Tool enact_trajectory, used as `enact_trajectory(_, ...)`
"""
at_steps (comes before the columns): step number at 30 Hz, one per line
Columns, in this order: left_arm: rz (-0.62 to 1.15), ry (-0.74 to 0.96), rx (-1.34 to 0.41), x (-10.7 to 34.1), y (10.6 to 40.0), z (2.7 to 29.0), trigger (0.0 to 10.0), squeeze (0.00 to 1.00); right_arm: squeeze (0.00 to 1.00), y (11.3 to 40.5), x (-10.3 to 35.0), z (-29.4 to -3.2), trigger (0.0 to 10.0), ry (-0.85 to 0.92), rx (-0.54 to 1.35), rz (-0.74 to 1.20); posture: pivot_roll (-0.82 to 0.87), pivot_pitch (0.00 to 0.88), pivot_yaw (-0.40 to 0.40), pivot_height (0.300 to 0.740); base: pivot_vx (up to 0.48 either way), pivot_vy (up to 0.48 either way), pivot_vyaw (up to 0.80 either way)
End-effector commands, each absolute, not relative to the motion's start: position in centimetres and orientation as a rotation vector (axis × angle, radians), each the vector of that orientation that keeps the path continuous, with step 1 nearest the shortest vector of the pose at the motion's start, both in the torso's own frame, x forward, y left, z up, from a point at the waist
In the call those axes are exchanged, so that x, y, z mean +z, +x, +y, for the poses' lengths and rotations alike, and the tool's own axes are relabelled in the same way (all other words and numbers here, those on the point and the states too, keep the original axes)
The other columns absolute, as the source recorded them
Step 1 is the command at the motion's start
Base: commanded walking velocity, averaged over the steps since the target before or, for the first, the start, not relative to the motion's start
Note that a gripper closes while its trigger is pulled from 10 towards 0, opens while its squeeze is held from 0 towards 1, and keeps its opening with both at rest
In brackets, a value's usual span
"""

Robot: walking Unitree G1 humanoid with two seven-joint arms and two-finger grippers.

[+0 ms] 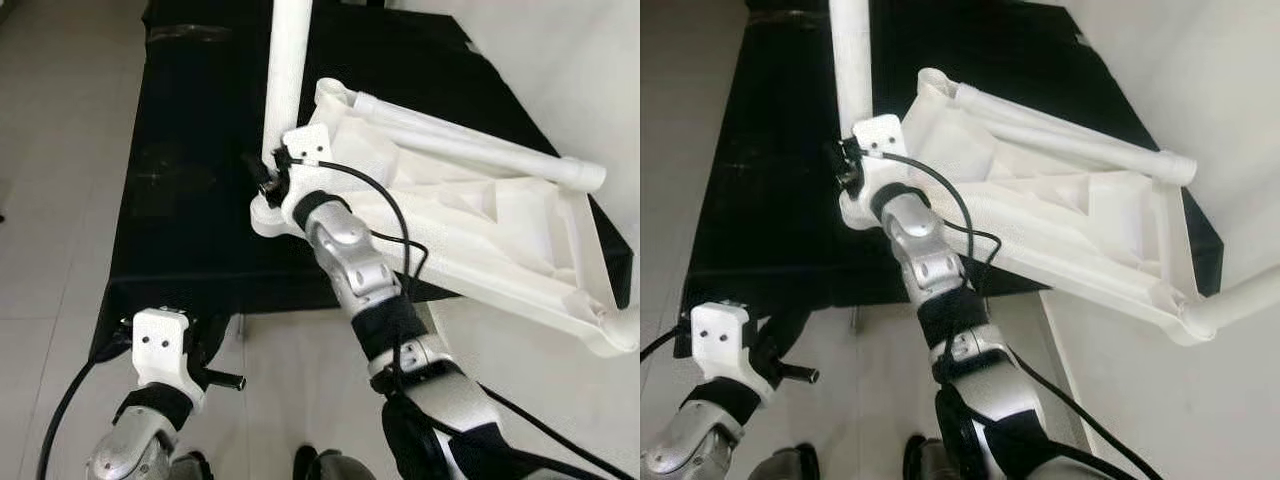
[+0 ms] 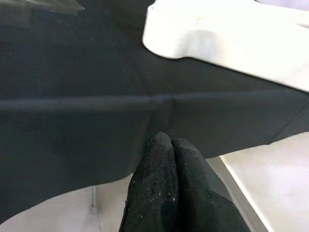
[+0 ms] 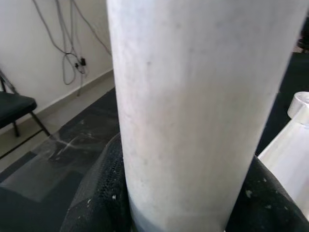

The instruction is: Building children table

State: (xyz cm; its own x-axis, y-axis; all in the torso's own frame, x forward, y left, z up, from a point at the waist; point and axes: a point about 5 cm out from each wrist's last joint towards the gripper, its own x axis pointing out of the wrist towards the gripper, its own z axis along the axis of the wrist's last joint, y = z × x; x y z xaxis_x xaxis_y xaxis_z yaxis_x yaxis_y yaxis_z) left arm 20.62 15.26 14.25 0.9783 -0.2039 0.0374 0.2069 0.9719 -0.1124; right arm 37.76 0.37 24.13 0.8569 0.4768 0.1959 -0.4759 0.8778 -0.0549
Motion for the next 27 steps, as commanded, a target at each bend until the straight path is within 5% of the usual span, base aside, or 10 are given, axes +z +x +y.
enact_trajectory(1,-0.01,-0.112,-0.211,13.7,20.6,15.4,10.0,0.0,0.0,36.7,23.1,3.4,0.0,0.061,0.504,-0.151,-0.1,0.11,-0.18,0.74,0.0,0.0,0.0)
enact_trajectory(5,-0.011,-0.108,-0.201,13.5,20.9,15.5,10.0,0.0,0.0,35.8,23.0,4.5,0.0,0.1,0.489,-0.112,-0.09,0.102,-0.182,0.74,0.0,0.0,0.0)
enact_trajectory(6,-0.013,-0.107,-0.196,13.5,20.9,15.6,10.0,0.0,0.0,34.8,22.6,5.0,10.0,0.127,0.536,-0.069,-0.09,0.102,-0.183,0.74,0.0,0.0,0.0)
enact_trajectory(9,-0.02,-0.107,-0.194,13.5,21.0,15.6,10.0,0.0,0.0,33.3,22.7,5.5,10.0,0.077,0.711,-0.077,-0.09,0.105,-0.184,0.74,0.0,0.0,0.0)
enact_trajectory(10,-0.02,-0.108,-0.195,13.5,20.9,15.6,10.0,0.0,1.0,33.2,22.9,5.4,10.0,0.069,0.785,-0.089,-0.1,0.105,-0.186,0.74,0.0,0.0,0.0)
enact_trajectory(18,-0.022,-0.117,-0.201,13.4,20.8,15.4,10.0,0.0,1.0,33.0,24.5,2.2,10.0,0.077,1.164,-0.224,-0.1,0.112,-0.188,0.74,0.0,0.0,0.0)
enact_trajectory(19,-0.022,-0.117,-0.201,13.4,20.8,15.4,10.0,0.0,1.0,33.0,24.5,2.2,10.0,0.077,1.164,-0.224,-0.1,0.112,-0.188,0.74,0.0,0.0,0.0)
enact_trajectory(20,-0.023,-0.118,-0.2,13.3,20.8,15.4,10.0,0.0,0.87,33.0,24.5,1.2,10.0,0.075,1.18,-0.23,-0.1,0.112,-0.188,0.74,0.0,0.0,0.0)
enact_trajectory(24,-0.025,-0.118,-0.199,13.3,20.8,15.4,10.0,0.0,0.87,32.9,24.4,0.4,10.0,0.08,1.181,-0.217,-0.1,0.112,-0.188,0.74,0.0,0.0,0.0)
enact_trajectory(27,-0.028,-0.118,-0.202,13.2,21.2,15.6,10.0,0.0,0.9,33.6,22.0,-4.1,10.0,0.062,0.982,-0.148,-0.14,0.094,-0.173,0.74,0.0,0.0,0.0)
